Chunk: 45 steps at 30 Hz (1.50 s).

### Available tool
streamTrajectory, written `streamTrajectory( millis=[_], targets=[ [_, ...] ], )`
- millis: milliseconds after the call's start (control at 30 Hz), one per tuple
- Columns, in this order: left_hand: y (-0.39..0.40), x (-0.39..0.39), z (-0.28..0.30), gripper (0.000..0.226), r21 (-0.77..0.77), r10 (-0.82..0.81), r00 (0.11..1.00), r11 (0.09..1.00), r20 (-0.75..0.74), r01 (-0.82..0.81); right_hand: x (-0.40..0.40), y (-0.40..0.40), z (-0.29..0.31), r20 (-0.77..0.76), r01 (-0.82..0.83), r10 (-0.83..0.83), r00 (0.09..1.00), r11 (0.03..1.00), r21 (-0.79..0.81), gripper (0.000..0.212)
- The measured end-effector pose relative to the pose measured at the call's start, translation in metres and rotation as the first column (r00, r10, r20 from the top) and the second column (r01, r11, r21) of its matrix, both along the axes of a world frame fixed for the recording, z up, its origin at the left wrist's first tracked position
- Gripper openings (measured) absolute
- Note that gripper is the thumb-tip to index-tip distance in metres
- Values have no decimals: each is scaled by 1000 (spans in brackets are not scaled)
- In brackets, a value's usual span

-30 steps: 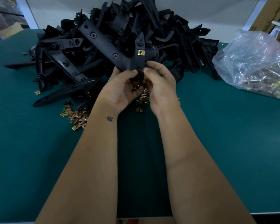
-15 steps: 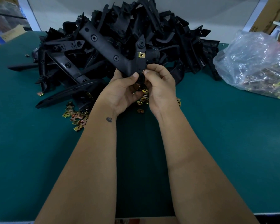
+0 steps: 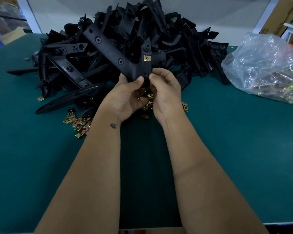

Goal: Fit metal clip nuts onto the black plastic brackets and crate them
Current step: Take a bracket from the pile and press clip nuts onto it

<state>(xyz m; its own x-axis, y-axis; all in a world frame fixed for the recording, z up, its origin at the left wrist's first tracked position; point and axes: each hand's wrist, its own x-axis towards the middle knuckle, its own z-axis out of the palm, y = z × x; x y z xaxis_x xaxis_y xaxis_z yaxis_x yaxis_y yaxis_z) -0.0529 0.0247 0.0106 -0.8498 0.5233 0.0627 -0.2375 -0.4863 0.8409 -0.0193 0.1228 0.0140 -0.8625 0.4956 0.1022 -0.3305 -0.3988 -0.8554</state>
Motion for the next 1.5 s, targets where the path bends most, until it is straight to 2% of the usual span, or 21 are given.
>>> streamTrajectory(
  millis=[200,367,567,767,833,900,1033,1167,1267,1400,1500],
  targets=[
    [2,0,-1,34,-68,44,999,997,-24,-45,1,-2,0,19,6,-7,1000,997,79,18],
    [0,-1,-4,26,79,31,999,996,27,-33,1,-2,3,21,-66,65,998,998,25,18],
    [-1,-5,-8,26,165,63,990,983,122,-83,-1,-2,1,17,-20,18,1000,990,141,21],
    [1,-8,-11,17,193,122,969,967,215,-165,0,-3,2,22,97,-107,994,961,258,11],
    [2,-7,-9,20,194,126,962,965,241,-174,2,-6,3,-6,116,-122,993,926,360,6],
    [3,-4,-6,33,157,141,956,970,257,-185,4,-10,3,-1,130,-147,989,872,472,9],
    [3,-2,-6,46,103,169,942,973,289,-206,3,-13,-2,27,169,-274,961,662,730,19],
    [4,-3,-6,39,107,178,943,971,281,-215,3,-13,-3,-15,213,-335,942,564,798,19],
    [4,-3,-8,27,135,172,949,968,263,-212,4,-13,-3,-23,214,-336,942,546,810,18],
    [3,-2,-8,34,103,174,953,973,250,-205,4,-12,-3,-45,216,-342,939,481,849,24],
    [4,-1,-5,37,57,183,954,978,236,-202,4,-11,-3,-54,222,-340,939,477,850,26]
  ],
)
